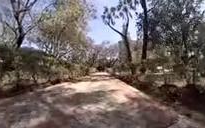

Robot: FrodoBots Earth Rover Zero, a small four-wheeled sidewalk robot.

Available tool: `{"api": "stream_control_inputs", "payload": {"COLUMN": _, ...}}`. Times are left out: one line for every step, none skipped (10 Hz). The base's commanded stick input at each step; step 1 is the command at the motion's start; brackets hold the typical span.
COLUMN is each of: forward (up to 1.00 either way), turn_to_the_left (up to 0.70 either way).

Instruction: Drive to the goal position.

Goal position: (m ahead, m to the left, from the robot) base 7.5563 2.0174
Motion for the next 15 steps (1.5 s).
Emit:
{"api": "stream_control_inputs", "payload": {"forward": 1.00, "turn_to_the_left": 0.00}}
{"api": "stream_control_inputs", "payload": {"forward": 1.00, "turn_to_the_left": 0.00}}
{"api": "stream_control_inputs", "payload": {"forward": 1.00, "turn_to_the_left": 0.00}}
{"api": "stream_control_inputs", "payload": {"forward": 1.00, "turn_to_the_left": 0.00}}
{"api": "stream_control_inputs", "payload": {"forward": 1.00, "turn_to_the_left": 0.00}}
{"api": "stream_control_inputs", "payload": {"forward": 1.00, "turn_to_the_left": 0.00}}
{"api": "stream_control_inputs", "payload": {"forward": 1.00, "turn_to_the_left": 0.00}}
{"api": "stream_control_inputs", "payload": {"forward": 1.00, "turn_to_the_left": 0.00}}
{"api": "stream_control_inputs", "payload": {"forward": 1.00, "turn_to_the_left": 0.00}}
{"api": "stream_control_inputs", "payload": {"forward": 1.00, "turn_to_the_left": 0.00}}
{"api": "stream_control_inputs", "payload": {"forward": 1.00, "turn_to_the_left": 0.00}}
{"api": "stream_control_inputs", "payload": {"forward": 1.00, "turn_to_the_left": 0.00}}
{"api": "stream_control_inputs", "payload": {"forward": 1.00, "turn_to_the_left": 0.00}}
{"api": "stream_control_inputs", "payload": {"forward": 1.00, "turn_to_the_left": 0.00}}
{"api": "stream_control_inputs", "payload": {"forward": 1.00, "turn_to_the_left": 0.00}}
